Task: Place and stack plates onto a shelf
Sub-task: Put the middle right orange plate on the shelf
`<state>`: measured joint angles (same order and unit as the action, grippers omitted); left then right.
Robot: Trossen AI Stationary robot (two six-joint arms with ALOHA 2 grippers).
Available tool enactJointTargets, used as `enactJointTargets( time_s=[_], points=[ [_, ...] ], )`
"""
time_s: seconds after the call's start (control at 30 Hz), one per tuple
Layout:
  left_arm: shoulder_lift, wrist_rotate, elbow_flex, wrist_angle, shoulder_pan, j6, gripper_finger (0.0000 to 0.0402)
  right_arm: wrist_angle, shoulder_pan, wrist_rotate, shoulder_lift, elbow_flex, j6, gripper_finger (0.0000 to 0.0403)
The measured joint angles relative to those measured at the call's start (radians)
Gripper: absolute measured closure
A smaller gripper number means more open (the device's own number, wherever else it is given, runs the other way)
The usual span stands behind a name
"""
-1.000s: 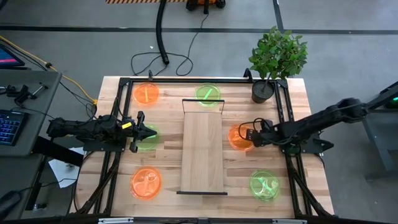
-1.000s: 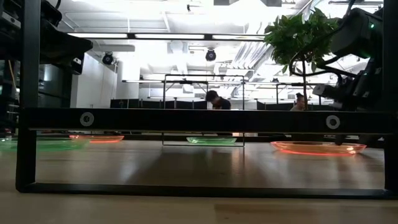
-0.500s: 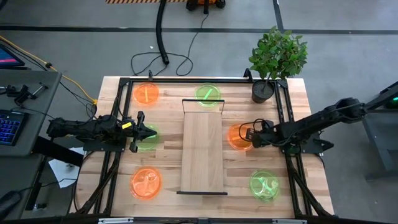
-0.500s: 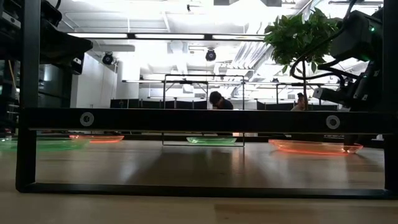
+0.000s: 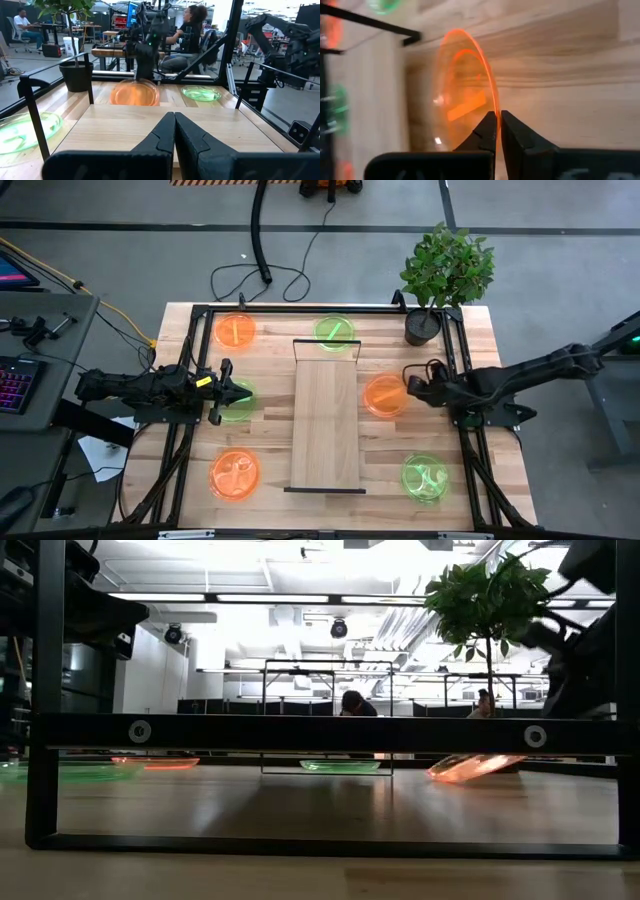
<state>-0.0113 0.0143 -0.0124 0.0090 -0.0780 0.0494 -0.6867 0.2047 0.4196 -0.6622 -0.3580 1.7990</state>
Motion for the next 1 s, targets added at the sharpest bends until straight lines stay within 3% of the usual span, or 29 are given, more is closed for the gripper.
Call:
enactJointTargets(
  time_s=[0.37, 0.6, 0.77, 1.0],
  points=[
    [0.000, 0.000, 0.000, 0.000, 0.000, 0.000, 0.0401, -0.045, 0.000, -0.003, 0.199, -0.005, -0.123, 0.0403],
    [0.000, 0.000, 0.000, 0.000, 0.000, 0.000, 0.0401, -0.024, 0.000, -0.025, 0.263, -0.114, -0.284, 0.0403],
    [0.000, 0.000, 0.000, 0.000, 0.000, 0.000, 0.0401, 0.138, 0.000, -0.005, 0.138, -0.120, -0.320, 0.0403],
    [0.000, 0.000, 0.000, 0.000, 0.000, 0.000, 0.0401, 0.546, -0.017, 0.090, -0.205, -0.119, -0.342, 0.0403]
  ],
)
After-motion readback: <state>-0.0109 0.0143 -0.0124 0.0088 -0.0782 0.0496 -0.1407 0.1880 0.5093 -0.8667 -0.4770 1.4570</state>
